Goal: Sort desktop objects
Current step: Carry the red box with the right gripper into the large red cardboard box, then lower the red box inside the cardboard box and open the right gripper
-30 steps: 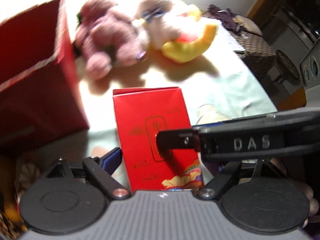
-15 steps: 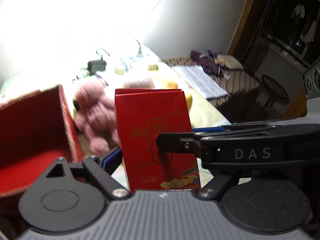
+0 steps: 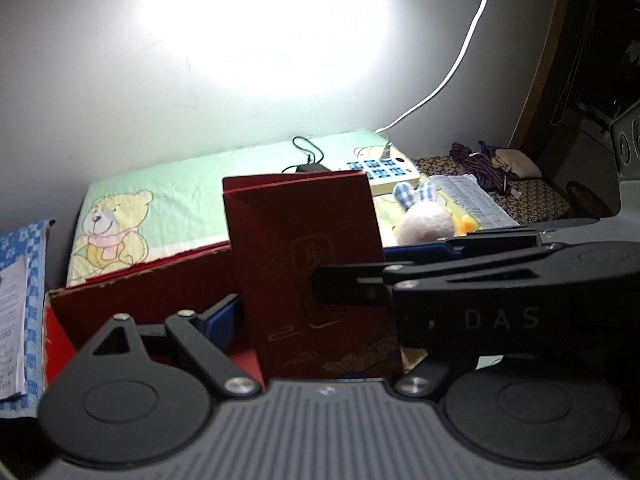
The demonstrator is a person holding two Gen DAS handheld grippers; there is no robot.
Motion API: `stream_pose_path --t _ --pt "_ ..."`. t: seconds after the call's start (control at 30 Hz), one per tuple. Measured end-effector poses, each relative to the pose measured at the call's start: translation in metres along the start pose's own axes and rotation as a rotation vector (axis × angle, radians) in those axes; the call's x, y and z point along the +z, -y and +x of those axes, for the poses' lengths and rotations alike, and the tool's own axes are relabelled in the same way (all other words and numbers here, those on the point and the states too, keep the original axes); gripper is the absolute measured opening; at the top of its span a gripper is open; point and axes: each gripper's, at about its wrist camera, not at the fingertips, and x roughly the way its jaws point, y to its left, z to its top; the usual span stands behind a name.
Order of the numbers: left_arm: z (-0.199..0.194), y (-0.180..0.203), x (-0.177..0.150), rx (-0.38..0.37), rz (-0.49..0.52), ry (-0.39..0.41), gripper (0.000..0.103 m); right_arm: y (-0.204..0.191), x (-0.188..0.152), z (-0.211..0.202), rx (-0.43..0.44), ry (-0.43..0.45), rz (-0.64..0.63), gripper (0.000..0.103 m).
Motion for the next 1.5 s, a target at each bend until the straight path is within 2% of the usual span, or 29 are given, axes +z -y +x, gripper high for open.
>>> stream_pose_path --t 0.17,0.43,0.67,0.83,0.93,1.1,1.23,1.3,1.5 --pt "0.033 -0.042 -0.013 -0.029 -0.082 -0.110 0.086 -0.007 -0.001 0.052 -0.015 -0.135 0.035 0.049" --pt "0.101 -0.074 -0.028 -0.054 -0.148 -0.367 0.086 0.000 -0.009 0.114 -0.077 -0.336 0.065 0.049" --pt "0.125 -0.086 -0.029 -0.075 -0.204 -0.500 0.086 0.004 -0.008 0.135 -0.090 -0.405 0.077 0.050" --pt "0.133 -0.090 -0.026 -0.072 -0.212 -0.530 0.088 0.008 -0.006 0.146 -0.089 -0.431 0.095 0.051" --pt "0.137 -0.093 -0.027 -0.075 -0.224 -0.537 0.088 0.009 -0.006 0.150 -0.092 -0.428 0.104 0.051" --pt "0.140 -0.102 -0.028 -0.096 -0.263 -0.559 0.086 0.011 -0.004 0.153 -0.080 -0.426 0.126 0.058" --pt "0.138 -0.108 -0.028 -0.122 -0.305 -0.550 0.086 0.014 -0.002 0.148 -0.065 -0.404 0.176 0.059" --pt "0.138 -0.110 -0.029 -0.129 -0.317 -0.551 0.086 0.017 0.000 0.140 -0.052 -0.367 0.222 0.059" --pt "0.135 -0.105 -0.022 -0.111 -0.294 -0.548 0.086 0.018 0.007 0.095 -0.033 -0.145 0.245 0.056"
